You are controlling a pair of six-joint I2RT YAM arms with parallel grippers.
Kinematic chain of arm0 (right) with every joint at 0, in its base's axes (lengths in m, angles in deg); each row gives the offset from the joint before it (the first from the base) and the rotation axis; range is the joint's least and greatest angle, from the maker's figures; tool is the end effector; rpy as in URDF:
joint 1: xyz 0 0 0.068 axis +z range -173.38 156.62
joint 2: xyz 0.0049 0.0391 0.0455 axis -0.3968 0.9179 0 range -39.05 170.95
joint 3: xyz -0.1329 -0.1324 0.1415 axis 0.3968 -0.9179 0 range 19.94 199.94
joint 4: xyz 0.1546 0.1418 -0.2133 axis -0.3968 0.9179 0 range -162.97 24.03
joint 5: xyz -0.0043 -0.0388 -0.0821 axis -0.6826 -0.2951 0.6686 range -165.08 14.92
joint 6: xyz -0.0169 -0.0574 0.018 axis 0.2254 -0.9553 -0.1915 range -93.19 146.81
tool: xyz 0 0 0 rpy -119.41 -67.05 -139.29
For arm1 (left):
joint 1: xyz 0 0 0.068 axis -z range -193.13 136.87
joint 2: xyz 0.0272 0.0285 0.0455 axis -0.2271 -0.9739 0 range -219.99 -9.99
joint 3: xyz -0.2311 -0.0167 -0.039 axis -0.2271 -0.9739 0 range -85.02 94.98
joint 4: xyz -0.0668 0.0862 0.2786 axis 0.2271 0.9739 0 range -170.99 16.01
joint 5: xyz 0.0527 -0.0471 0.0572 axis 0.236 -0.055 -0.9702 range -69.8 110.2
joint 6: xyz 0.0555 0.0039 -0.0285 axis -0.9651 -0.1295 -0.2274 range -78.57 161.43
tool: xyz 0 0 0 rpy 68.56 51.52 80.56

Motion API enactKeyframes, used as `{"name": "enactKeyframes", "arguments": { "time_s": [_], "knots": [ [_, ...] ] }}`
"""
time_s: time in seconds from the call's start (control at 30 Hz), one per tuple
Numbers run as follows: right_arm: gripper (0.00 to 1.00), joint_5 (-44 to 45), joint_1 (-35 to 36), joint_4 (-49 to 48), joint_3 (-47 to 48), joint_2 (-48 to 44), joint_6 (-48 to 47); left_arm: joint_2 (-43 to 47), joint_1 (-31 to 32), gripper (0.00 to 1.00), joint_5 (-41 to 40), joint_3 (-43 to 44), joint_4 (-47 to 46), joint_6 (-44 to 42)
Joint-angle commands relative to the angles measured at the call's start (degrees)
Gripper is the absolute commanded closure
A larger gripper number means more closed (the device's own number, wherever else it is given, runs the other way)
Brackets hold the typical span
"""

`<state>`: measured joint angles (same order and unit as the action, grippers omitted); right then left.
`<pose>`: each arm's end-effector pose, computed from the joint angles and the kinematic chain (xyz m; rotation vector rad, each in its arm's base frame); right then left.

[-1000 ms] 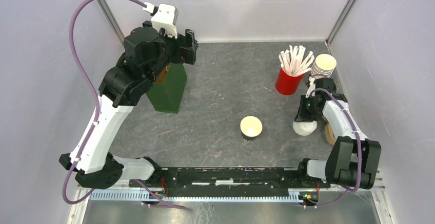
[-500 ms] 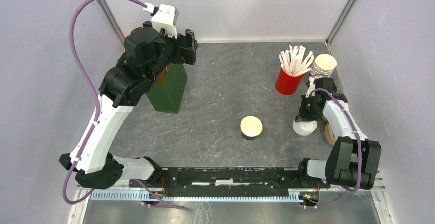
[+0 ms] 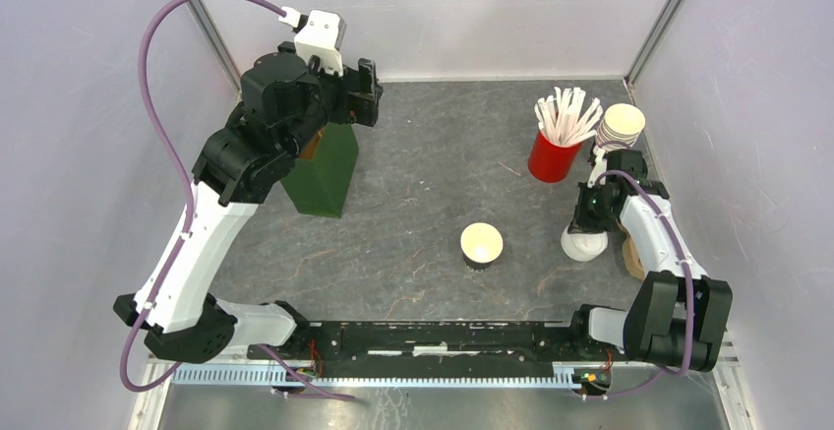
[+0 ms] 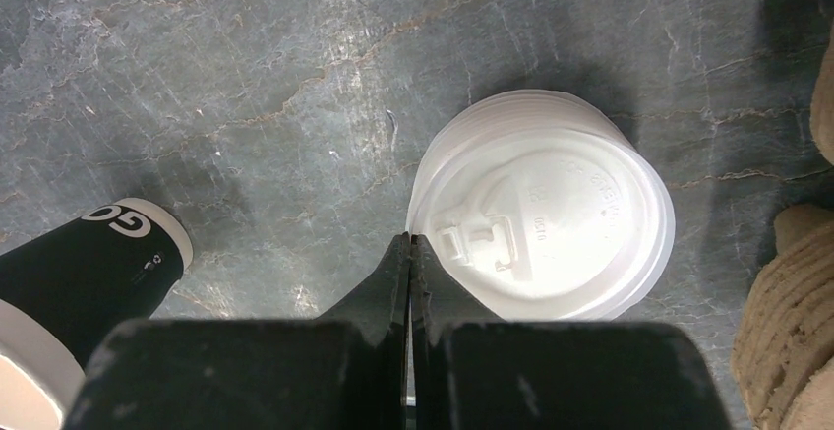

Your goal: Pack the takeout coffee

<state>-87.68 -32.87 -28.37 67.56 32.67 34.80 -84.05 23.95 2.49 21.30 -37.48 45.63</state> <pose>0.2757 -0.0356 0.1530 0.3617 2.7294 0.2971 0.2356 -0.1598 0.5090 0.2805 1.7420 -0.2511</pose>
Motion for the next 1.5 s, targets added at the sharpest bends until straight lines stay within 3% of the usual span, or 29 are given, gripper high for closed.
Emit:
{"name": "enactKeyframes", "arguments": {
  "time_s": [0.0,0.57,0.8,0.97,1.1,1.23,1.37,1.47],
  "knots": [
    [1.0,1.48,-0.26,0.56,3.07,-1.56,-1.25,1.63,-0.17,0.0,1.18,-0.48,-2.55,-0.4],
    [1.0,-1.71,-0.2,6.24,11.02,-6.12,-1.61,5.41,-0.1,0.0,7.5,-5.48,-3.0,4.57],
    [1.0,-22.18,0.31,2.78,14.74,-12.01,3.76,5.11,0.01,0.0,14.2,-6.36,-3.13,12.44],
    [1.0,-34.12,2.63,-14.17,12.85,-14.51,17.14,-1.58,0.01,0.0,20.82,0.97,-0.4,20.98],
    [1.0,-40.61,6.68,-34.12,11.02,-14.5,34.96,-6.3,0.01,0.02,28.48,2.37,-2.74,33.49],
    [1.0,-42.07,14.55,-46.7,14.58,-12.33,46.38,-4.79,0.05,0.02,40.0,-8.45,-15.72,43.84],
    [1.0,-42.02,17.94,-57.35,16.85,-10.64,57.14,2.1,0.02,0.03,41.26,-20.93,-30.02,53.02],
    [1.0,-40.08,18.98,-65.72,14.63,-11.44,64.61,4.2,0.18,0.03,41.69,-24.75,-34.8,56.54]
  ]
}}
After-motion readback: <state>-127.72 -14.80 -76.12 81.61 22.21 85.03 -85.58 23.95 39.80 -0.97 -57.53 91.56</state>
